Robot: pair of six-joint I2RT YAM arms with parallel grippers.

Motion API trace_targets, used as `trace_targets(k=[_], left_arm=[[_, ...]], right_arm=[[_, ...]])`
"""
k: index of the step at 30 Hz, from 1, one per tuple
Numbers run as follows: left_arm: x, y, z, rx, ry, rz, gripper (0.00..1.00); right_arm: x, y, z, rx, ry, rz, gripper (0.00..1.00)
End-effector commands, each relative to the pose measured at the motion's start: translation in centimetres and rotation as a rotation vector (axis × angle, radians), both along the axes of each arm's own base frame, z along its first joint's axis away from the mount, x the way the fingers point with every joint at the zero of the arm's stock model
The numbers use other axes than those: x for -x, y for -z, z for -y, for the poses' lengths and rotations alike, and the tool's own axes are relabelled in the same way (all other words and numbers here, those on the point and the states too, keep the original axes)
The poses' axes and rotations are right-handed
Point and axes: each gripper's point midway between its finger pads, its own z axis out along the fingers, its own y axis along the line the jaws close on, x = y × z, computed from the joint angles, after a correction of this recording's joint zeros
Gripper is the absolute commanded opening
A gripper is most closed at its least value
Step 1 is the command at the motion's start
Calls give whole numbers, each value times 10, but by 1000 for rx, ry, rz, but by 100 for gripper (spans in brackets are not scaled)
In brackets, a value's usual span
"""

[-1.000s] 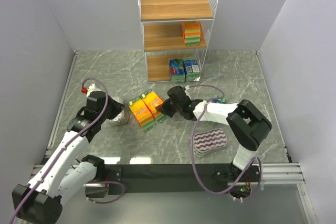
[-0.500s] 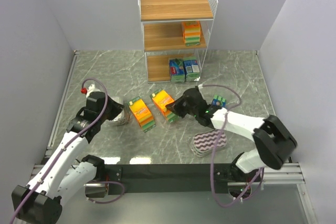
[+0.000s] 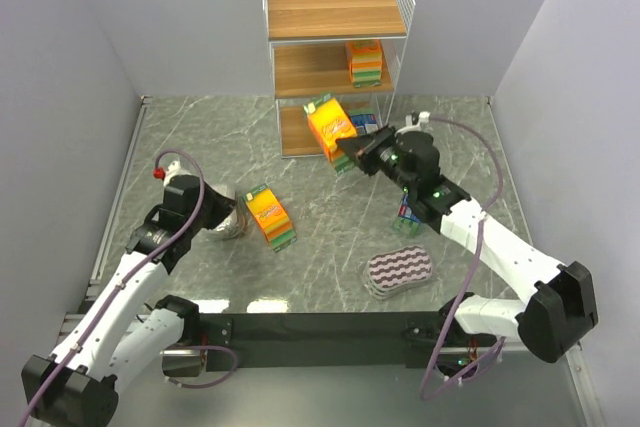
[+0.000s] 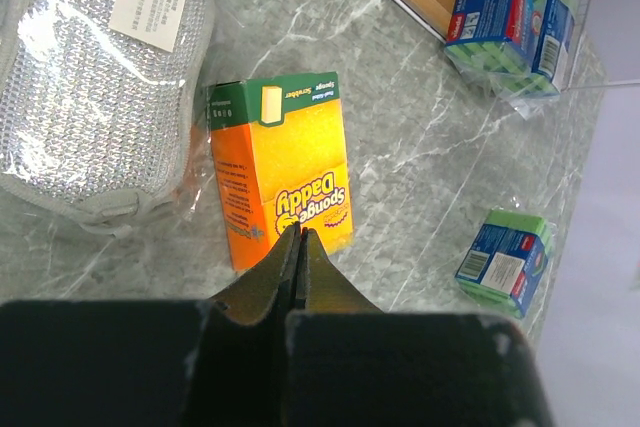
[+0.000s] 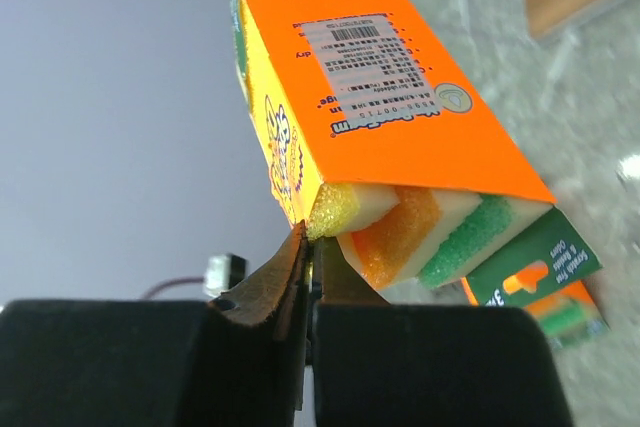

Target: Place and organize the cleaning sponges onto the shelf

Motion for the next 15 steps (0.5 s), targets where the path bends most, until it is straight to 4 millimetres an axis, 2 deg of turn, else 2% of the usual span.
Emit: trace_targets(k=[1,2,4,5,6,7,8,9,10,13,14,15], left_arm=[[-3,-23,4,27,13,61,1],[-4,-24,4,27,11,63,1],[-3,-24,5,27,16,59,1],[-3,-23,5,27,17,56,1],[-3,-24,5,28,19,59,1],[-3,-25,5,29,18,60,1],[-3,-26,5,29,17,63,1],[-2,-26,4,27,17,59,1],[-1,-28,3,25,15,66,1],[1,-31,0,14,6,69,1],[2,-32,-1,9,5,70,1],[3,-32,-2,3,3,67,1]], right_arm=[[-12,-57,2,-35,0,133,0],[-18,-74,4,-42,21,163,0],[-35,-74,3,-22,50,149,0],[-42,-91,2,-38,59,171,0],[-56,-83,-1,-22,78,149,0],[-62,-80,-4,-13,81,129,0],[-71,-94,-4,-27,108,141,0],[-84,-82,-9,-26,116,101,0],[-91,-89,-10,-34,127,99,0],[-110,-73,-21,-26,131,49,0],[-114,-80,-24,-39,126,55,0],[-119,-74,-27,-38,123,41,0]])
